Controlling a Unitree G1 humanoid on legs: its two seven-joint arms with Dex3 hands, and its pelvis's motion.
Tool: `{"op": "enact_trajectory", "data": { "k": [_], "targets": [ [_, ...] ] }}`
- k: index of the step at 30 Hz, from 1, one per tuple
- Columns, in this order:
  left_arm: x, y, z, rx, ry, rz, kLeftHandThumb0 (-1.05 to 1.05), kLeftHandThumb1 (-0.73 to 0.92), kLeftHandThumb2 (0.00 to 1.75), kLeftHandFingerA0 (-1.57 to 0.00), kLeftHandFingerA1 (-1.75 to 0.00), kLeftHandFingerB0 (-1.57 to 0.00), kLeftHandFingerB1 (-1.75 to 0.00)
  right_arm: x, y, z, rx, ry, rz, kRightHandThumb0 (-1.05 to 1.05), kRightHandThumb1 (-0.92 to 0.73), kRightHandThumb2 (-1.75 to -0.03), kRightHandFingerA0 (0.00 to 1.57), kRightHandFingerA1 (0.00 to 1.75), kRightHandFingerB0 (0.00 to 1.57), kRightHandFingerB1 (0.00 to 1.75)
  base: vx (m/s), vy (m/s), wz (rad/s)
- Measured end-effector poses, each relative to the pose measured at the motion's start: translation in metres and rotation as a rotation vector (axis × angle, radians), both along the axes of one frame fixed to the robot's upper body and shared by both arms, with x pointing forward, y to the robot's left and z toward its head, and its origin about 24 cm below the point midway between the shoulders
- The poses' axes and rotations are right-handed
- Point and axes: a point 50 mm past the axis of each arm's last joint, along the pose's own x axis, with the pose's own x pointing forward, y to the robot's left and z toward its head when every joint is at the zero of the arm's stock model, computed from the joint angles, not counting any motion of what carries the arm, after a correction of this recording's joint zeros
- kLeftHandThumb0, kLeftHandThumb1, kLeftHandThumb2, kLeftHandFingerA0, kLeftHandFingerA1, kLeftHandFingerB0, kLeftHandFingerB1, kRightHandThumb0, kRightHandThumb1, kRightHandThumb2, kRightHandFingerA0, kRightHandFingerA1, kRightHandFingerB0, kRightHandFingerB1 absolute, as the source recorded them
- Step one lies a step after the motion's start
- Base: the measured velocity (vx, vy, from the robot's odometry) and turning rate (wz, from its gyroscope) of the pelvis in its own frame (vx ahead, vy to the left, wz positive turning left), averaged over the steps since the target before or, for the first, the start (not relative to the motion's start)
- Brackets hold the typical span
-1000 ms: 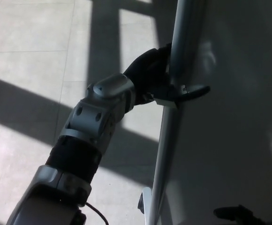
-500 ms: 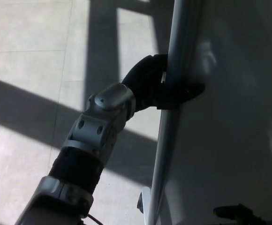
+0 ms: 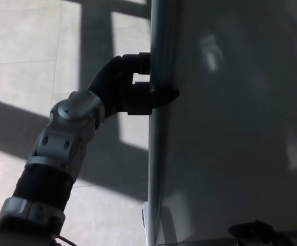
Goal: A white board is being place on the right hand side and parallel to the robot and the robot uses its left hand to grab on the leftside of the whiteboard and drag the whiteboard from the right hand side to the left hand side
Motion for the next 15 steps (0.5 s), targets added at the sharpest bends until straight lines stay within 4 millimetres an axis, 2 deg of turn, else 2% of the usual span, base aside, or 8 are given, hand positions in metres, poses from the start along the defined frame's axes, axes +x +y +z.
{"op": "enact_trajectory", "data": {
  "k": [2, 6, 13, 15],
  "targets": [
    [0.001, 0.008, 0.001, -0.001, 0.000, 0.013, -0.17, 0.71, 0.62, -0.98, -0.62, -0.82, -0.53, 0.000, 0.000, 0.000, 0.002, 0.000, 0.001, -0.47, -0.65, -0.79, 1.03, 0.91, 0.69, 0.82, 0.00, 0.000, 0.00],
    [0.002, 0.040, 0.005, 0.012, -0.001, 0.066, -0.17, 0.70, 0.61, -0.93, -0.63, -0.81, -0.54, 0.000, 0.000, 0.000, 0.003, 0.002, 0.004, -0.48, -0.65, -0.79, 1.03, 0.88, 0.71, 0.82, 0.00, 0.000, 0.00],
    [-0.004, 0.087, 0.010, 0.062, -0.006, 0.133, -0.21, 0.68, 0.61, -1.00, -0.65, -0.82, -0.53, 0.000, 0.000, 0.000, -0.001, 0.006, 0.013, -0.47, -0.66, -0.78, 1.03, 0.89, 0.73, 0.79, 0.00, 0.000, 0.02],
    [-0.007, 0.096, 0.011, 0.075, -0.007, 0.149, -0.18, 0.71, 0.61, -0.94, -0.63, -0.79, -0.52, 0.000, 0.000, 0.000, -0.003, 0.007, 0.015, -0.47, -0.67, -0.76, 1.03, 0.89, 0.74, 0.77, 0.00, 0.000, 0.04]
  ]
}}
